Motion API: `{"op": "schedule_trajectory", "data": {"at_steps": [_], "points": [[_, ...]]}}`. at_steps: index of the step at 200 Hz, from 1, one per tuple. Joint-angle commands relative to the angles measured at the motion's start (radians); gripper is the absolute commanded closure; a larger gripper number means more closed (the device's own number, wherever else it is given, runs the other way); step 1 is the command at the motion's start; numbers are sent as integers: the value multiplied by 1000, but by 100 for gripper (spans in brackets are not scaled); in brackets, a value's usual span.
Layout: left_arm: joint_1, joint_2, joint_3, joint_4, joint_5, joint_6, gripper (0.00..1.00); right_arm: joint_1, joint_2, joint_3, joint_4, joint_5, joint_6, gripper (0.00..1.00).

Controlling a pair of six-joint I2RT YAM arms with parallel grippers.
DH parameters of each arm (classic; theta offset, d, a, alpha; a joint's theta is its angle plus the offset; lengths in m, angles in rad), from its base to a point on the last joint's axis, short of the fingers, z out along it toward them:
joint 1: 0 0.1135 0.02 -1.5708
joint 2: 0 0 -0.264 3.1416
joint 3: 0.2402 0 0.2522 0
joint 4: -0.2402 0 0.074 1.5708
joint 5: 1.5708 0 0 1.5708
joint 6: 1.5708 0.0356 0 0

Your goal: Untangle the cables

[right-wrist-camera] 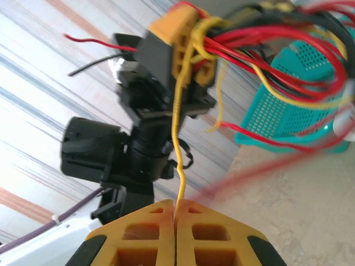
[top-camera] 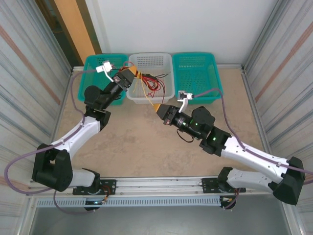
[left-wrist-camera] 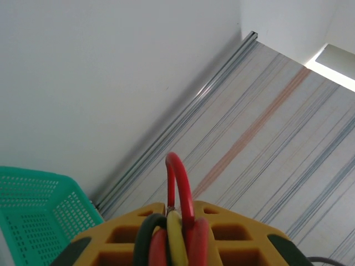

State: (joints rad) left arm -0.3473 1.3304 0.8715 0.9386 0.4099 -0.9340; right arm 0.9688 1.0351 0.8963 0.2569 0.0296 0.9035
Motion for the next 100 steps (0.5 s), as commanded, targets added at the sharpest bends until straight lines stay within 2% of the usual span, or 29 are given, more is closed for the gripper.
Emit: {"op": "schedule_trajectory", "data": {"at_steps": [1, 33, 100], "points": [[20, -36, -34, -43, -60, 62, 100, 12, -32, 121, -110, -8, -131, 100], [18, -61, -54, -139, 27, 60, 100, -41, -2, 284, -259, -35, -219, 100], [-15, -156, -139, -97, 248, -54, 100, -372, 114, 503, -418, -335, -203, 100]]}}
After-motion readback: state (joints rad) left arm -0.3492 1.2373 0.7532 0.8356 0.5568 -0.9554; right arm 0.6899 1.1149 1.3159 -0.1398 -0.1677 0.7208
